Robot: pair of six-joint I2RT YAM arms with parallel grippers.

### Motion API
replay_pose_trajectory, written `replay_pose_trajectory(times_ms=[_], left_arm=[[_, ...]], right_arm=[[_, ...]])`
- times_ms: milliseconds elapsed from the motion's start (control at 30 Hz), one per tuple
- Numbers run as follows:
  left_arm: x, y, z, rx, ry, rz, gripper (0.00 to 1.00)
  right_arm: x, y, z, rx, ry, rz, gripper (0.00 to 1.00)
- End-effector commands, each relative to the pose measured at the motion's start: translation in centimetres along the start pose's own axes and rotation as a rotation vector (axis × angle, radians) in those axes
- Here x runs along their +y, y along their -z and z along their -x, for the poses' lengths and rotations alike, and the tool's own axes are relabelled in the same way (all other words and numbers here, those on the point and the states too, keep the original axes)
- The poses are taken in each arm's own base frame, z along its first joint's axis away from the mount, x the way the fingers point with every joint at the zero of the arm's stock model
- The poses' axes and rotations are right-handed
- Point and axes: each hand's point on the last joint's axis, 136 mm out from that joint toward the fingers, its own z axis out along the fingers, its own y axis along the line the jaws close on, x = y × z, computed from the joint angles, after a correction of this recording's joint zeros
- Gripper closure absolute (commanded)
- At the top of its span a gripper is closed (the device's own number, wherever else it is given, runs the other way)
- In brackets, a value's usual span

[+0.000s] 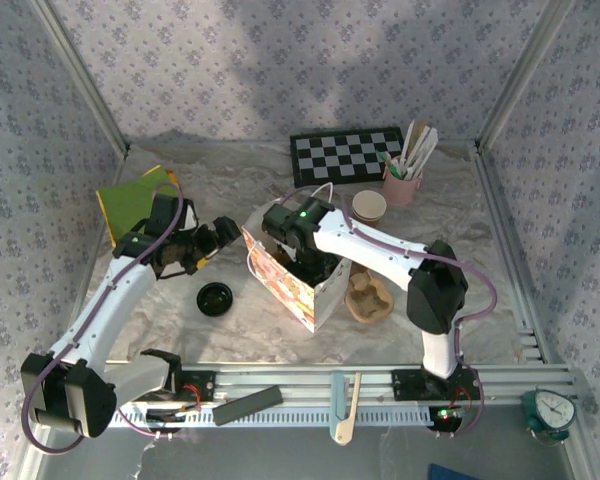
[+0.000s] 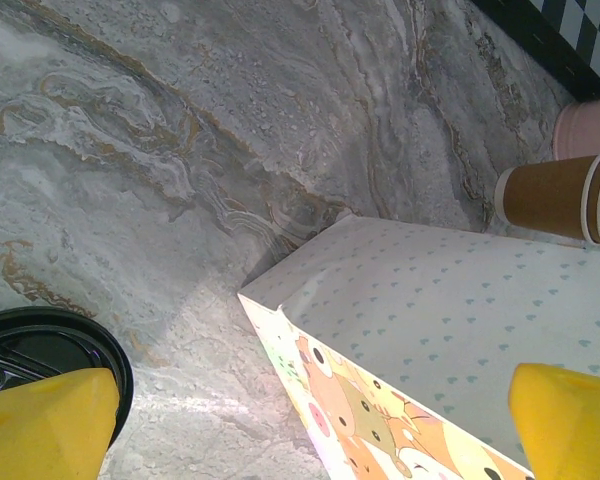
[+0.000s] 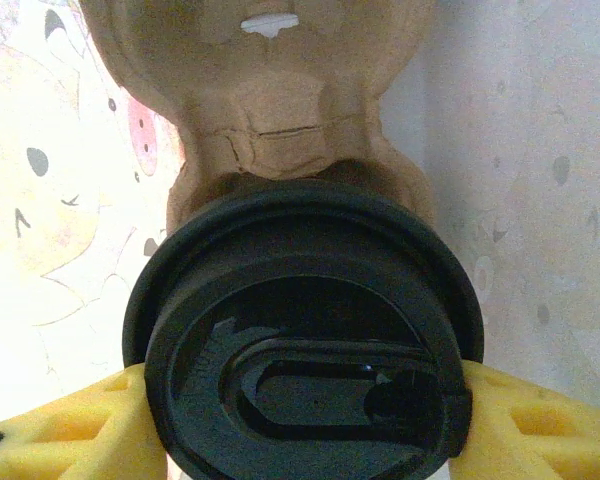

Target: Pack the takeout coffee

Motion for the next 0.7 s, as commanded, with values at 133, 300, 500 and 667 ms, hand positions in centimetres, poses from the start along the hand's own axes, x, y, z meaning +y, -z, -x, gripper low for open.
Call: replay_pose_trajectory(times_ms=[133,300,500,667], left_arm=[[-0.67,0.82,-0.03,-0.006,-0.009,-0.017,0.0],[-0.7,0.85,-0.02,-0.007,-0.01,-0.018,0.0],[-0.72,0.81,-0.01,-0.005,-0.01,-0.017,0.0],[-0.71,0.81,0.04,-0.007,-0.009,-0.016,0.0]], right_arm=[[-0.33,-0.25,-0.74,0.013,-0.019,-0.001,0.41],[-0.36,-0.32,-0.7,0.01,-0.023,0.0,0.41],[-0.39,-0.52,-0.77,0.014,-0.023,-0.001,0.41],[-0.39,-0.58,-0.77,0.014,-0.025,-0.001,0.41]])
